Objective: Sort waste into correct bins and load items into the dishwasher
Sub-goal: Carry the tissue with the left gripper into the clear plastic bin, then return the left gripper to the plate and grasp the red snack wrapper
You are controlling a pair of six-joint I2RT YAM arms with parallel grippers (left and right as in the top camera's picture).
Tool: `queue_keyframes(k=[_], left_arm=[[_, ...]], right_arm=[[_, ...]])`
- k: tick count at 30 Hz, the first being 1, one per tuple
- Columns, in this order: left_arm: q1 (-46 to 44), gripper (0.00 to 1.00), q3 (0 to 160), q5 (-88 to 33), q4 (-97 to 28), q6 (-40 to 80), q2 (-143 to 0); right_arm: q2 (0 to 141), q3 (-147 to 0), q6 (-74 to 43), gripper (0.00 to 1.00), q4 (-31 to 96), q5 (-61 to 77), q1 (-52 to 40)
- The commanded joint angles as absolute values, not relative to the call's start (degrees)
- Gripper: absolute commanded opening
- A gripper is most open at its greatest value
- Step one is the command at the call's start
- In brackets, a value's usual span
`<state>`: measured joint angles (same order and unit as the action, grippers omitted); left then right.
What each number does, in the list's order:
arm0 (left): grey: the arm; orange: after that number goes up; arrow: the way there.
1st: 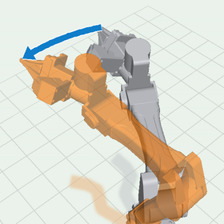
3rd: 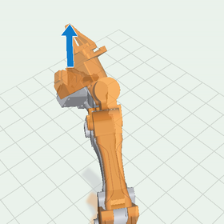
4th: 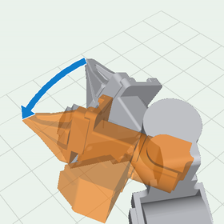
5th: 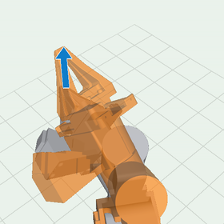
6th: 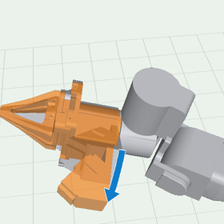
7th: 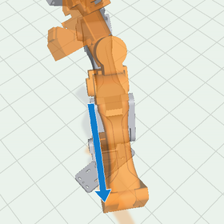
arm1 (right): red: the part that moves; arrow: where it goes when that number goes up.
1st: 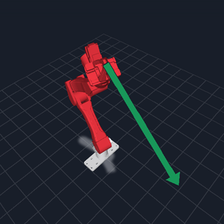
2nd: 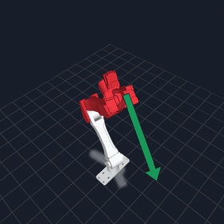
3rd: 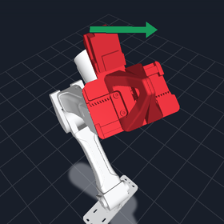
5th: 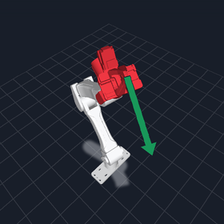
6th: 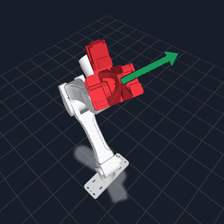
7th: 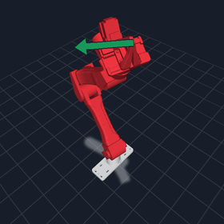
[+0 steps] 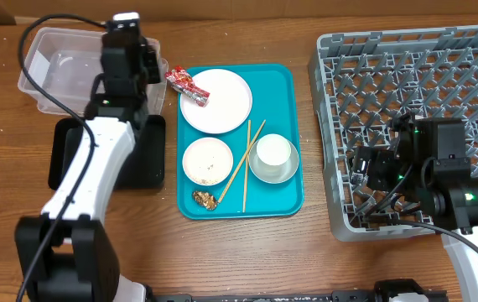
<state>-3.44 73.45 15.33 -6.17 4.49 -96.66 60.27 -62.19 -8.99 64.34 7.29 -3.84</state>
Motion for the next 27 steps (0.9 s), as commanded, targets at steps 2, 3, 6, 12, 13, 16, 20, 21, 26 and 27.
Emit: queue_keyframes(k=[2, 3, 6, 12, 13, 16, 20, 21, 26, 27], left_arm=[[-0.2, 0.10, 73.5, 18.0, -5.8, 5.3, -102.1], [0.4, 0.15, 73.5, 18.0, -5.6, 5.3, -102.9], [1.1, 0.63, 73.5, 18.0, -4.8, 5.3, -103.7], [-0.1, 0.68, 75.3, 14.1, -4.5, 5.1, -100.5], [-0.6, 0.67, 75.7, 12.9, -4.9, 5.2, -99.6], [-3.0, 0.63, 76.4, 6.9, -7.6, 7.4, -97.7], [-7.6, 0.67, 76.3, 0.8, -12.3, 12.9, -98.2], [-9.0, 0.67, 76.3, 0.3, -13.9, 15.6, -98.8], [-14.7, 0.70, 76.3, 0.6, -16.8, 26.4, -103.6], [-15.5, 0.75, 76.3, 0.9, -16.3, 27.5, -104.7]], right_arm=[[59.4, -63.2, -9.2, 1.00, 64.5, 7.8, -4.1], [59.4, -63.2, -9.2, 1.00, 64.5, 7.8, -4.1], [59.4, -63.2, -9.2, 1.00, 64.7, 7.7, -4.1], [59.4, -63.2, -9.2, 1.00, 65.0, 7.7, -4.1], [59.4, -63.2, -9.2, 1.00, 65.0, 7.7, -4.1], [59.4, -63.2, -9.2, 1.00, 65.0, 7.8, -4.1], [59.4, -63.2, -9.2, 1.00, 65.0, 7.8, -4.1], [59.4, -63.2, -9.2, 1.00, 65.0, 7.8, -4.1], [59.4, -63.2, -9.2, 1.00, 65.1, 7.8, -4.1], [59.4, -63.2, -9.3, 1.00, 65.1, 7.8, -4.1]])
